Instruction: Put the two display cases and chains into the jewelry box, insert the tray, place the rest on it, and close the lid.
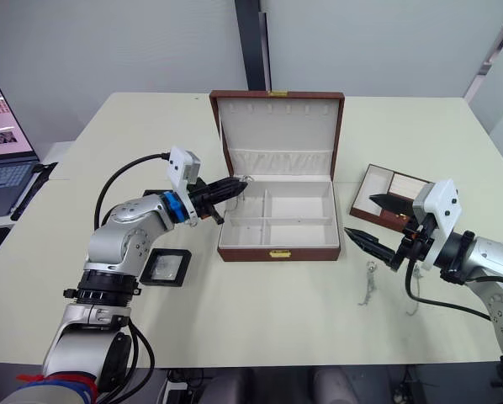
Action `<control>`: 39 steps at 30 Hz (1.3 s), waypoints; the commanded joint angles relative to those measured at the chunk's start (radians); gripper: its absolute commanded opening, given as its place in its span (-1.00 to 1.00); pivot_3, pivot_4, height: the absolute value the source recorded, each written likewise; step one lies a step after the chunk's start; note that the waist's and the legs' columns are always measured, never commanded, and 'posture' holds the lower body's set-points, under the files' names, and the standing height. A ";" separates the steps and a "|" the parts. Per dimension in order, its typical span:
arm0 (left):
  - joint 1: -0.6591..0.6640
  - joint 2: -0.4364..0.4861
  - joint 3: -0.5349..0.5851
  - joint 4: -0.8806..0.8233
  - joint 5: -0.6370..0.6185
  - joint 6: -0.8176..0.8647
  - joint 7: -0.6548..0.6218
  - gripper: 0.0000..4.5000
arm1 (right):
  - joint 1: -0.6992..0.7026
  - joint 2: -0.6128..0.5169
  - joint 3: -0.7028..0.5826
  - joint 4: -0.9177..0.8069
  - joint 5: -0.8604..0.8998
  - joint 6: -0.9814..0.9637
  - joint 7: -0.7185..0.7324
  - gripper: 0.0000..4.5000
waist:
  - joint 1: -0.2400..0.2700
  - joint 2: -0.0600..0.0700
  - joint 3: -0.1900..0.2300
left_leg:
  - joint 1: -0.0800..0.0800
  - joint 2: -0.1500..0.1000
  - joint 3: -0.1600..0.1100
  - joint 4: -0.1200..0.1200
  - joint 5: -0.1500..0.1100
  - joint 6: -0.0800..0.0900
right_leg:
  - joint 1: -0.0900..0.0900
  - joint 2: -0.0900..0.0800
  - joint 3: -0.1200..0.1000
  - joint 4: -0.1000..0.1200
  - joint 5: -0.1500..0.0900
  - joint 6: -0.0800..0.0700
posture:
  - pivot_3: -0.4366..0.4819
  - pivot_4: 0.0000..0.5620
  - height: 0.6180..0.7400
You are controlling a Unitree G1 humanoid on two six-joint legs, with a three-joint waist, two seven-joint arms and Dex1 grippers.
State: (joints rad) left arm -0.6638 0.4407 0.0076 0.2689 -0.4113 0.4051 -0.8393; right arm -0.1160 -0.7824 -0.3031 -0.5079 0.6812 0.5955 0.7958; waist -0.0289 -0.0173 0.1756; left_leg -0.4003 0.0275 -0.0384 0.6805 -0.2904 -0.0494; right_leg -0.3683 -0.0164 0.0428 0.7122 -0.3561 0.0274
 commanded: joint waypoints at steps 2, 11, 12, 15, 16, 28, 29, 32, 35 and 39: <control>-0.019 -0.002 0.021 -0.034 -0.001 -0.011 0.001 -0.53 | 0.000 -0.012 -0.034 -0.030 0.013 -0.010 -0.004 1.00 | 0.000 0.000 0.000 | 0.000 0.000 0.000 0.000 0.000 0.000 | 0.000 0.000 0.000 0.000 0.000 0.000 | -0.05 -0.47 1.00; -0.015 -0.018 0.021 -0.108 -0.025 0.046 0.020 0.74 | -0.015 -0.017 -0.025 -0.014 0.011 -0.014 0.005 1.00 | 0.000 0.000 0.000 | 0.000 0.000 0.000 0.000 0.000 0.000 | 0.000 0.000 0.000 0.000 0.000 0.000 | -0.05 -0.47 1.00; -0.015 -0.019 0.024 -0.115 -0.029 0.054 0.022 0.86 | -0.017 -0.017 -0.024 -0.012 0.010 -0.014 0.006 1.00 | 0.000 0.000 0.000 | 0.000 0.000 0.000 0.000 0.000 0.000 | 0.000 0.000 0.000 0.000 0.000 0.000 | -0.05 -0.47 1.00; -0.016 -0.014 0.030 -0.135 -0.042 0.077 0.021 0.99 | -0.020 -0.019 -0.024 -0.007 0.009 -0.014 0.011 1.00 | 0.000 0.000 0.000 | 0.000 0.000 0.000 0.000 0.000 0.000 | 0.000 0.000 0.000 0.000 0.000 0.000 | -0.05 -0.47 1.00; -0.014 -0.008 0.032 -0.145 -0.050 0.088 0.015 0.99 | -0.019 -0.019 -0.026 -0.003 0.009 -0.015 0.014 1.00 | 0.000 0.000 0.000 | 0.000 0.000 0.000 0.000 0.000 0.000 | 0.000 0.000 0.000 0.000 0.000 0.000 | -0.05 -0.47 1.00; 0.159 0.296 0.174 -0.319 -0.196 0.256 -0.191 0.99 | 0.100 -0.112 -0.148 0.234 -0.033 -0.085 0.180 1.00 | -0.002 0.000 0.000 | 0.001 0.001 0.000 0.000 0.000 0.000 | 0.000 0.000 0.001 0.000 0.000 0.000 | -0.05 -0.47 1.00; 0.188 0.329 0.192 -0.321 -0.193 0.252 -0.201 0.99 | 0.111 -0.124 -0.157 0.277 -0.045 -0.101 0.203 1.00 | -0.002 0.000 0.000 | 0.001 0.001 0.000 0.000 0.000 0.000 | 0.000 0.000 0.000 0.000 0.000 0.000 | -0.05 -0.47 1.00; 0.273 0.408 0.257 -0.311 -0.180 0.230 -0.213 0.99 | 0.126 -0.145 -0.173 0.398 -0.068 -0.140 0.257 1.00 | -0.002 0.000 0.000 | 0.001 0.001 0.000 0.000 0.000 0.000 | 0.000 0.000 0.001 0.000 0.000 0.000 | -0.05 -0.47 1.00; 0.364 0.465 0.327 -0.307 -0.171 0.217 -0.217 0.99 | 0.141 -0.171 -0.172 0.502 -0.106 -0.179 0.309 1.00 | -0.003 0.001 0.000 | 0.001 0.001 0.000 -0.001 0.000 0.000 | 0.000 -0.001 0.001 0.000 0.000 0.000 | -0.05 -0.47 1.00; 0.577 0.518 0.504 -0.326 -0.148 0.208 -0.204 0.99 | 0.146 -0.218 -0.154 0.666 -0.179 -0.255 0.375 1.00 | -0.007 0.001 0.001 | 0.001 0.002 0.001 -0.001 0.000 0.000 | 0.000 -0.002 0.001 0.000 0.000 0.000 | -0.05 -0.47 1.00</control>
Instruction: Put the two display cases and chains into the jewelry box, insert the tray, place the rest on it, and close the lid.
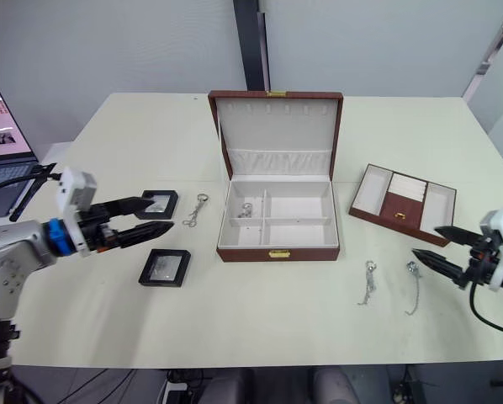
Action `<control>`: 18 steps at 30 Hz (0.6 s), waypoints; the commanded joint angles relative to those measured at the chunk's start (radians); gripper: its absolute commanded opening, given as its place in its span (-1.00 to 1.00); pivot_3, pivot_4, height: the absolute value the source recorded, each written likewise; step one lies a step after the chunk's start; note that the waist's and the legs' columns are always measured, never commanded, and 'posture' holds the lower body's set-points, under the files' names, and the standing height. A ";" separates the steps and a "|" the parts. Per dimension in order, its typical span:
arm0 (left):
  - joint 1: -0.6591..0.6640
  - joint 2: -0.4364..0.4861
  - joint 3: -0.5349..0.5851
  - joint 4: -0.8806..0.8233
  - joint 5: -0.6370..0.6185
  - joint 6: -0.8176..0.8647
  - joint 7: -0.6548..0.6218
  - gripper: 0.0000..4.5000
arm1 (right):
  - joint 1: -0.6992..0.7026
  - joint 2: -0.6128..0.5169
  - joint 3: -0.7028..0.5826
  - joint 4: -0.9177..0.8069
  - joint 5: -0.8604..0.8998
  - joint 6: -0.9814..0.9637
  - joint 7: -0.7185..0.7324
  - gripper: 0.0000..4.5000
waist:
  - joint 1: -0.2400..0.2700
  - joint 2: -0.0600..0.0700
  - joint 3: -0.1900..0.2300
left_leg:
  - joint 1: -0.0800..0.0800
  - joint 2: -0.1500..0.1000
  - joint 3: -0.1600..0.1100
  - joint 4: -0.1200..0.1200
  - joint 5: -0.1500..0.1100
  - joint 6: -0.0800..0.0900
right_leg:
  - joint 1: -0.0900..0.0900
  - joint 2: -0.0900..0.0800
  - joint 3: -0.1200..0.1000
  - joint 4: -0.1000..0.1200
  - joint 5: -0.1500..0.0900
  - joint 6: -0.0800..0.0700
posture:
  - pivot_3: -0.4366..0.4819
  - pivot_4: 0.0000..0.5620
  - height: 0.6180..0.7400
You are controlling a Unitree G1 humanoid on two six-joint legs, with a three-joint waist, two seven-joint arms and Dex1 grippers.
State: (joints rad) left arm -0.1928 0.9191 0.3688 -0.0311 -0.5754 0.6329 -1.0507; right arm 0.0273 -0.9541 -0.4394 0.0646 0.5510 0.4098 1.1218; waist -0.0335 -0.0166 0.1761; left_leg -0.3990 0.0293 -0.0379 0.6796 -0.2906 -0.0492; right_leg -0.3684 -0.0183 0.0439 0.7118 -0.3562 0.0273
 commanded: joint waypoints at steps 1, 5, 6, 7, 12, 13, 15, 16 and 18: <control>0.158 0.041 0.187 -0.026 0.026 -0.027 0.013 0.99 | -0.002 -0.056 -0.010 0.129 -0.072 -0.096 0.056 1.00 | -0.004 0.000 0.000 | 0.000 0.000 0.001 0.000 0.000 0.000 | 0.000 0.000 0.001 0.000 0.000 0.000 | -0.05 -0.47 1.00; 0.301 0.034 0.307 -0.003 0.079 -0.087 0.051 0.99 | -0.030 -0.065 0.011 0.238 -0.125 -0.165 0.069 1.00 | -0.002 0.000 0.000 | 0.001 0.000 0.000 -0.001 0.000 0.000 | 0.000 0.000 0.001 0.000 0.000 0.000 | -0.05 -0.47 1.00; 0.329 0.027 0.325 0.005 0.091 -0.105 0.057 0.99 | -0.038 -0.062 0.015 0.258 -0.132 -0.175 0.068 1.00 | -0.001 0.000 0.000 | 0.001 0.000 0.000 -0.001 0.000 0.000 | 0.000 -0.001 0.001 0.000 0.000 0.000 | -0.05 -0.47 1.00; 0.353 0.021 0.338 0.014 0.100 -0.119 0.059 0.99 | -0.048 -0.058 0.019 0.275 -0.138 -0.184 0.065 1.00 | -0.001 0.000 0.000 | 0.001 0.000 0.001 -0.001 0.000 0.000 | 0.000 -0.001 0.001 0.000 0.000 0.000 | -0.05 -0.47 1.00; 0.423 -0.010 0.371 0.063 0.128 -0.178 0.083 0.99 | -0.080 -0.035 0.035 0.327 -0.151 -0.214 0.054 1.00 | 0.001 0.000 0.000 | 0.001 0.000 0.001 -0.001 0.000 0.000 | 0.000 -0.001 0.000 0.000 0.000 0.000 | -0.05 -0.47 1.00; 0.432 -0.016 0.372 0.078 0.136 -0.194 0.088 0.99 | -0.083 -0.031 0.038 0.332 -0.152 -0.217 0.050 1.00 | 0.001 0.000 0.000 | 0.001 0.000 0.001 -0.001 0.000 0.000 | 0.000 -0.001 0.001 0.000 0.000 0.000 | -0.05 -0.47 1.00; 0.450 -0.028 0.364 0.092 0.150 -0.220 0.098 0.99 | -0.092 -0.020 0.040 0.341 -0.156 -0.223 0.041 1.00 | 0.001 0.000 0.000 | 0.001 0.000 0.001 -0.001 0.000 0.000 | 0.000 -0.001 0.001 0.000 0.000 0.000 | -0.05 -0.47 1.00; 0.454 -0.030 0.361 0.089 0.150 -0.222 0.101 0.99 | -0.094 -0.016 0.040 0.342 -0.157 -0.223 0.039 1.00 | 0.001 0.000 0.000 | 0.001 0.000 0.002 -0.001 0.000 0.000 | 0.000 -0.001 0.001 0.000 0.000 0.000 | -0.05 -0.47 1.00; 0.454 -0.031 0.360 0.084 0.143 -0.221 0.105 0.99 | -0.099 -0.014 0.041 0.343 -0.158 -0.222 0.038 1.00 | 0.002 0.000 0.000 | 0.001 0.000 0.002 -0.001 0.000 0.000 | 0.000 -0.002 0.001 0.000 0.000 0.000 | -0.05 -0.47 1.00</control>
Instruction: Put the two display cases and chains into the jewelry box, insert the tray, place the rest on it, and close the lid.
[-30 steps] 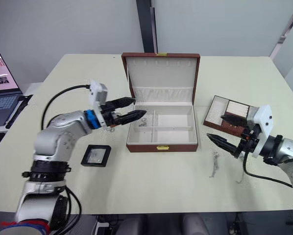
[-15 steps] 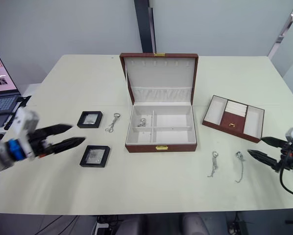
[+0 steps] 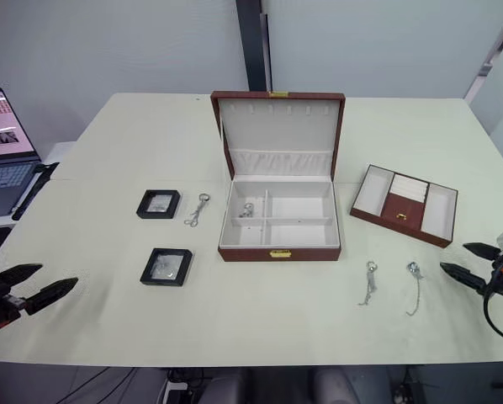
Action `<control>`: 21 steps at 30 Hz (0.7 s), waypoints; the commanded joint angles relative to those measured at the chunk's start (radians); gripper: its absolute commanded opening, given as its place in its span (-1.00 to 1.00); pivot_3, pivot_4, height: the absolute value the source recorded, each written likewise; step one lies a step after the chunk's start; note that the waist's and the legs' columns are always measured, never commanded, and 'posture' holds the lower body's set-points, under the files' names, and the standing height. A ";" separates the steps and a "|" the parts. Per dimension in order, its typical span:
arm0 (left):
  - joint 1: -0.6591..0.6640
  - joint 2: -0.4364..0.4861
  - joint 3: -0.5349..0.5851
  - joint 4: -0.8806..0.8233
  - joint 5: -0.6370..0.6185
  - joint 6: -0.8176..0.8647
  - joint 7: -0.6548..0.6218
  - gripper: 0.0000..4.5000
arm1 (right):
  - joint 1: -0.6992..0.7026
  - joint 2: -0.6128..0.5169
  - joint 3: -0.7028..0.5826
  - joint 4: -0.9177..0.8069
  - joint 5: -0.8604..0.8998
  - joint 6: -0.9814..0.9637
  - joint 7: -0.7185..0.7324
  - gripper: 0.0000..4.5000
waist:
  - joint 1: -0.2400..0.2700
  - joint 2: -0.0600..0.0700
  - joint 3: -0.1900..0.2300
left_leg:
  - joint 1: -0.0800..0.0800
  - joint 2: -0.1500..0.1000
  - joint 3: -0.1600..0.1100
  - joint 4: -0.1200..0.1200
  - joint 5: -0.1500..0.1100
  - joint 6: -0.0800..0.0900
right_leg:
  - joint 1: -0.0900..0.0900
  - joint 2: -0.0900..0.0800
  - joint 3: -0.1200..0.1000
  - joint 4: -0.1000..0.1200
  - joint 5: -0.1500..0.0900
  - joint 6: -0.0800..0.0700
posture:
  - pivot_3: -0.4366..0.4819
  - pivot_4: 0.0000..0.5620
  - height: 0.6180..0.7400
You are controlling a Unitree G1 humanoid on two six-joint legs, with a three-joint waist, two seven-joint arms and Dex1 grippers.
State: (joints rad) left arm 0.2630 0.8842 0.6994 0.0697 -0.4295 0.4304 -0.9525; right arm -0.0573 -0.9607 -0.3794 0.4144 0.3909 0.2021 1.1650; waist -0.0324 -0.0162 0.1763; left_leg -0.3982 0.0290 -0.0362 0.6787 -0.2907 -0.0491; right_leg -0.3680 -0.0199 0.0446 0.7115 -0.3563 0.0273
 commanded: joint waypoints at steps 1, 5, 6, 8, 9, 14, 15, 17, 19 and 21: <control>-0.002 0.005 0.029 -0.018 -0.006 -0.018 0.008 0.99 | -0.015 -0.007 -0.019 -0.007 0.002 -0.014 -0.005 1.00 | 0.001 0.000 0.000 | 0.000 0.000 0.000 0.000 0.000 0.000 | 0.000 0.000 0.000 0.000 0.000 0.000 | -0.05 -0.47 1.00; 0.000 0.012 0.022 -0.024 -0.006 -0.015 0.006 0.99 | -0.020 -0.008 -0.016 -0.004 -0.001 -0.017 -0.003 1.00 | 0.000 0.000 0.000 | 0.000 0.000 0.000 0.000 0.000 0.000 | 0.000 0.000 0.000 0.000 0.000 0.000 | -0.05 -0.47 1.00; -0.002 0.013 0.020 -0.020 -0.005 -0.018 0.004 0.99 | -0.020 -0.008 -0.016 -0.006 -0.001 -0.016 -0.002 1.00 | 0.000 0.000 0.000 | 0.000 0.000 0.000 0.000 0.000 0.000 | 0.000 0.000 0.000 0.000 0.000 0.000 | -0.05 -0.47 1.00; -0.007 0.016 0.017 -0.013 -0.003 -0.022 0.002 0.99 | -0.021 -0.009 -0.016 -0.008 0.000 -0.015 0.000 1.00 | 0.000 0.000 0.000 | 0.000 0.000 0.000 0.000 0.000 0.000 | 0.000 0.000 0.000 0.000 0.000 0.000 | -0.05 -0.47 1.00; -0.011 0.019 0.015 -0.011 -0.002 -0.023 0.001 0.99 | -0.021 -0.009 -0.017 -0.009 0.001 -0.014 0.001 1.00 | 0.000 0.000 0.000 | 0.000 0.000 0.000 0.000 0.000 0.000 | 0.000 0.000 0.000 0.000 0.000 0.000 | -0.05 -0.47 1.00; -0.045 0.036 -0.030 0.006 0.013 -0.037 -0.013 0.99 | -0.034 -0.006 -0.021 -0.056 0.027 0.017 0.014 1.00 | 0.000 0.000 0.000 | 0.000 0.000 0.000 0.000 0.000 0.000 | 0.000 0.000 0.000 0.000 0.000 0.000 | -0.05 -0.47 1.00; -0.053 0.039 -0.039 0.010 0.016 -0.040 -0.015 0.99 | -0.037 -0.005 -0.020 -0.065 0.032 0.025 0.016 1.00 | 0.000 0.000 0.000 | 0.000 0.000 0.000 0.000 0.000 0.000 | 0.000 0.000 0.000 0.001 0.000 0.000 | -0.05 -0.47 1.00; -0.115 0.063 -0.100 0.048 0.036 -0.068 -0.034 0.99 | -0.051 -0.002 -0.004 -0.152 0.064 0.068 0.028 1.00 | 0.000 0.000 0.000 | 0.000 0.000 0.000 0.000 0.000 0.000 | 0.000 0.000 0.000 0.001 0.000 0.000 | -0.05 -0.47 1.00; -0.180 0.088 -0.164 0.086 0.060 -0.097 -0.059 0.99 | -0.063 0.004 0.011 -0.250 0.097 0.114 0.030 1.00 | 0.000 0.000 0.000 | 0.000 0.000 0.000 0.000 0.000 0.000 | 0.000 0.001 0.000 0.001 0.000 0.000 | -0.05 -0.47 1.00; -0.251 0.109 -0.228 0.121 0.083 -0.120 -0.086 0.99 | -0.077 0.010 0.020 -0.350 0.140 0.169 0.019 1.00 | 0.000 0.000 0.000 | 0.000 0.000 -0.001 0.000 0.000 0.000 | 0.000 0.001 -0.001 0.001 0.000 0.000 | -0.05 -0.47 1.00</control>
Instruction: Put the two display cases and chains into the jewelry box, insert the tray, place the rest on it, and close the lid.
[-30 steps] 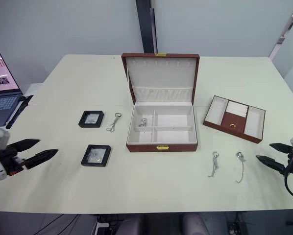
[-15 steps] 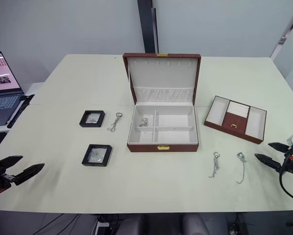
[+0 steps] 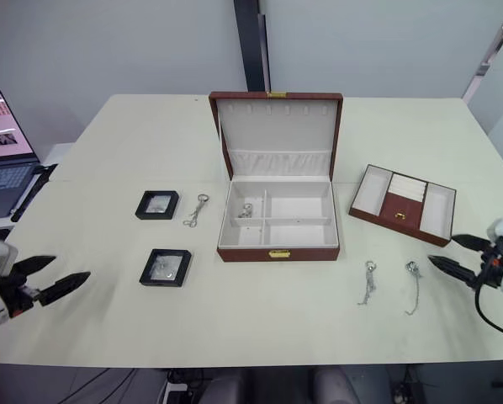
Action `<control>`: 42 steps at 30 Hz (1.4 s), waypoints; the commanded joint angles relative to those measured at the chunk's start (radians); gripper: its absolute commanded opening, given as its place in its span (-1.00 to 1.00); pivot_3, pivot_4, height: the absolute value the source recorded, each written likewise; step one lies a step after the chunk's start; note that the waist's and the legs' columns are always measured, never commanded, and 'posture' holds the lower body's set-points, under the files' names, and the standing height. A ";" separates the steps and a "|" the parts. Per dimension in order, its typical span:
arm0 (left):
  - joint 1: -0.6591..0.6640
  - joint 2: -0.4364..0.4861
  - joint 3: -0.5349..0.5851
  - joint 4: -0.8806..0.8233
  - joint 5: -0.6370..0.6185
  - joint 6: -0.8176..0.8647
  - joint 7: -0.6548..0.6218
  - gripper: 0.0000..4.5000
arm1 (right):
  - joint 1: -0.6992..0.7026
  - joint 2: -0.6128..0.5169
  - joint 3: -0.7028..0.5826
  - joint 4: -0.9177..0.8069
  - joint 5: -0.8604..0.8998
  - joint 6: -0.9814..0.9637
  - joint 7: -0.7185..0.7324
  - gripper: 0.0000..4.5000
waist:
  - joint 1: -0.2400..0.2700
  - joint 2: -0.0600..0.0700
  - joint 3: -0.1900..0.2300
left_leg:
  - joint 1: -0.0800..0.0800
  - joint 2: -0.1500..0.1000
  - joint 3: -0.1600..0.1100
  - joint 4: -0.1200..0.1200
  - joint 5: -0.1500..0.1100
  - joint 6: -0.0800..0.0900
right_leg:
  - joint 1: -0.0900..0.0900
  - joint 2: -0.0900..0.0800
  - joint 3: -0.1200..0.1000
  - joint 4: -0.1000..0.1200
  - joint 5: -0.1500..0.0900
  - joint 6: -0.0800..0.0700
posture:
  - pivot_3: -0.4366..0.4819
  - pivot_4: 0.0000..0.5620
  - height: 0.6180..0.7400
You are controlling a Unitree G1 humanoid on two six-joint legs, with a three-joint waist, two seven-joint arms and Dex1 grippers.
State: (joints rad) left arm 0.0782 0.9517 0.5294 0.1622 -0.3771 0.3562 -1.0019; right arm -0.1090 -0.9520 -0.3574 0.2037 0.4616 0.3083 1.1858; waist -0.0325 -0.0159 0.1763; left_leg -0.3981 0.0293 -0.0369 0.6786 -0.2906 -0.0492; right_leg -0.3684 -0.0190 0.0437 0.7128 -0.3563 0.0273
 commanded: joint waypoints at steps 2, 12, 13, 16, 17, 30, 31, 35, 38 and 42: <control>-0.181 0.060 -0.145 0.085 0.056 -0.071 -0.075 0.99 | -0.053 0.011 0.013 -0.270 0.138 0.138 -0.016 1.00 | 0.000 0.000 0.000 | 0.000 -0.001 0.000 0.000 0.000 0.000 | 0.000 0.000 0.000 0.000 0.000 0.000 | -0.05 -0.47 1.00; -0.680 0.033 -0.465 0.489 0.236 -0.281 -0.259 0.99 | -0.131 0.059 0.086 -0.620 0.285 0.301 -0.129 1.00 | 0.002 0.000 0.000 | -0.003 -0.001 -0.001 0.001 0.000 0.000 | -0.002 0.001 -0.002 0.000 0.000 0.000 | -0.05 -0.47 1.00; -0.719 0.021 -0.487 0.532 0.254 -0.306 -0.268 0.99 | -0.131 0.064 0.090 -0.636 0.289 0.306 -0.140 1.00 | 0.002 -0.001 0.000 | -0.003 -0.002 -0.001 0.001 0.000 0.000 | -0.002 0.001 -0.002 0.001 0.000 0.000 | -0.05 -0.47 1.00; -0.820 -0.016 -0.539 0.649 0.299 -0.365 -0.293 0.99 | -0.121 0.074 0.098 -0.684 0.298 0.317 -0.170 1.00 | 0.002 -0.001 0.000 | -0.003 -0.002 0.000 0.002 0.000 0.000 | -0.002 0.003 -0.002 0.001 0.000 0.000 | -0.05 -0.47 1.00; -0.852 -0.028 -0.555 0.694 0.317 -0.387 -0.298 0.99 | -0.113 0.076 0.097 -0.705 0.302 0.322 -0.180 1.00 | 0.002 -0.001 0.000 | -0.003 -0.002 -0.001 0.002 0.000 0.000 | -0.002 0.003 -0.002 0.001 0.000 0.000 | -0.05 -0.47 1.00; -1.036 -0.112 -0.634 1.002 0.454 -0.542 -0.271 0.99 | -0.077 0.085 0.090 -0.858 0.348 0.362 -0.292 1.00 | 0.000 -0.002 0.001 | -0.003 -0.002 -0.001 0.002 0.000 0.000 | -0.003 0.004 -0.002 0.002 0.000 0.000 | -0.05 -0.47 1.00; -1.040 -0.116 -0.635 1.010 0.460 -0.544 -0.269 0.99 | -0.074 0.085 0.087 -0.860 0.351 0.362 -0.296 1.00 | 0.000 -0.002 0.001 | -0.003 -0.002 -0.001 0.002 0.000 0.000 | -0.003 0.004 -0.002 0.002 0.000 0.000 | -0.05 -0.47 1.00; -1.047 -0.126 -0.640 1.034 0.483 -0.549 -0.258 0.99 | -0.059 0.078 0.081 -0.867 0.359 0.357 -0.306 1.00 | -0.001 -0.003 0.001 | -0.003 -0.001 -0.001 0.002 0.000 0.000 | -0.003 0.004 -0.002 0.002 0.000 0.000 | -0.05 -0.47 1.00; -1.051 -0.130 -0.643 1.046 0.500 -0.550 -0.239 0.99 | -0.043 0.076 0.081 -0.867 0.352 0.350 -0.308 1.00 | -0.001 -0.003 0.001 | -0.003 -0.001 -0.001 0.002 0.000 0.000 | -0.003 0.004 -0.002 0.002 0.000 0.000 | -0.05 -0.47 1.00; -1.058 -0.133 -0.637 1.056 0.508 -0.543 -0.230 0.91 | -0.036 0.075 0.082 -0.866 0.350 0.343 -0.311 1.00 | -0.001 -0.003 0.001 | -0.003 -0.002 -0.001 0.002 0.000 0.000 | -0.003 0.004 -0.002 0.002 0.000 0.000 | -0.05 -0.47 1.00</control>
State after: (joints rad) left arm -0.9584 0.8129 -0.1132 1.2127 0.1252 -0.1830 -1.2351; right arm -0.1385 -0.8684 -0.2451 -0.6334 0.8070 0.6692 0.8782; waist -0.0331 -0.0190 0.1772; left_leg -0.4011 0.0278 -0.0381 0.6808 -0.2905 -0.0490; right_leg -0.3713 -0.0150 0.0417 0.7149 -0.3562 0.0273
